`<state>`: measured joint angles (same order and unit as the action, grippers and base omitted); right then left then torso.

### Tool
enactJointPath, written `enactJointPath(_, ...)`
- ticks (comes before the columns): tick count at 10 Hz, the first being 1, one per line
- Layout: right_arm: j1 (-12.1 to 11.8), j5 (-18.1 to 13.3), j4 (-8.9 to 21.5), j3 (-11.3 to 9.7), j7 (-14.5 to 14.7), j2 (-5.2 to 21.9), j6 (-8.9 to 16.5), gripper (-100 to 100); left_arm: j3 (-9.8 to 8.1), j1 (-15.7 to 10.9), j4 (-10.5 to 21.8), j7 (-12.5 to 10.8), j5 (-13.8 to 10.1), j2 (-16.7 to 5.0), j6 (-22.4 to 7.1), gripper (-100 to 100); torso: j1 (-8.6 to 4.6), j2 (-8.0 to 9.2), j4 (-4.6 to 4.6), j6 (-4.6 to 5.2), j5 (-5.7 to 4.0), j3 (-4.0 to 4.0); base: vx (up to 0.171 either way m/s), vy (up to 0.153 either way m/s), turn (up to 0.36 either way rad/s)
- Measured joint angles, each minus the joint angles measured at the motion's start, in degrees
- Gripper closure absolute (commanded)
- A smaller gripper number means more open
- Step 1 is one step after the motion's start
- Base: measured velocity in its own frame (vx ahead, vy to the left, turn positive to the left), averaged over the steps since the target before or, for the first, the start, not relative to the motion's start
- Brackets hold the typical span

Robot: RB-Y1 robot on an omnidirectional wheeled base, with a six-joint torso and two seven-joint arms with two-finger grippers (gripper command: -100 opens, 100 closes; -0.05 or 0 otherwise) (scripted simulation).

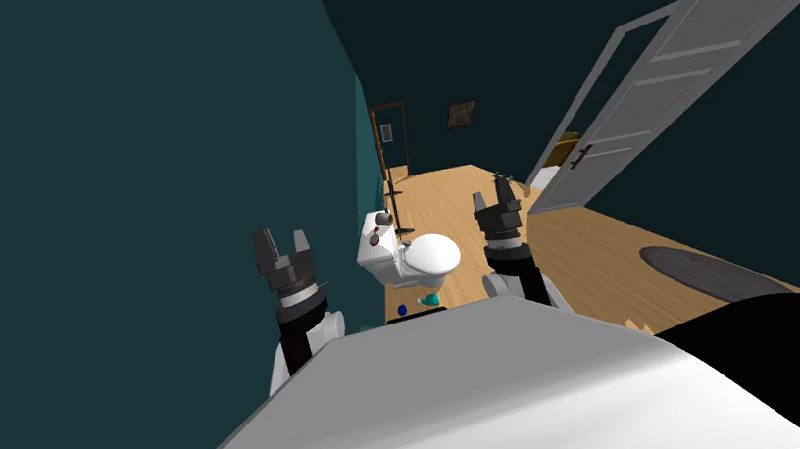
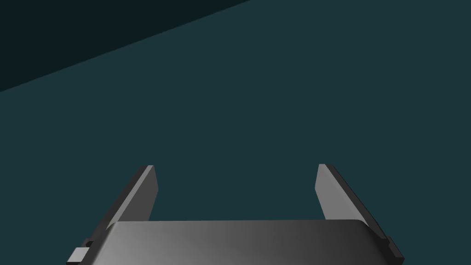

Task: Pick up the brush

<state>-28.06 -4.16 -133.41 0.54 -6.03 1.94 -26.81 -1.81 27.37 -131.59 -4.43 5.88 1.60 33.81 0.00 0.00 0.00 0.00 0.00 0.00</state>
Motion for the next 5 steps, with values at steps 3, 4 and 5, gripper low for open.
enactJointPath(3,0.00,0.00,0.00,0.00,0.00,0.00,0.00,0,2.04,-0.29,1.47,-0.73,0.13,-4.10,-0.09,-100,-0.11,0.07,0.01,0.01,-0.02,0.04,-0.022,-0.030,-0.060)
enactJointPath(4,0.01,0.00,0.00,0.00,0.00,0.00,0.00,0,3.22,-1.36,2.98,-0.98,0.35,-5.41,-0.25,-100,-0.14,0.10,0.02,0.02,-0.03,0.05,-0.041,-0.053,-0.076)
enactJointPath(5,0.01,0.00,0.00,-0.01,0.00,-0.01,0.00,0,4.55,-1.85,4.27,-1.42,0.46,-6.80,-0.33,-100,-0.19,0.13,0.03,0.01,-0.04,0.07,-0.064,-0.060,-0.094)
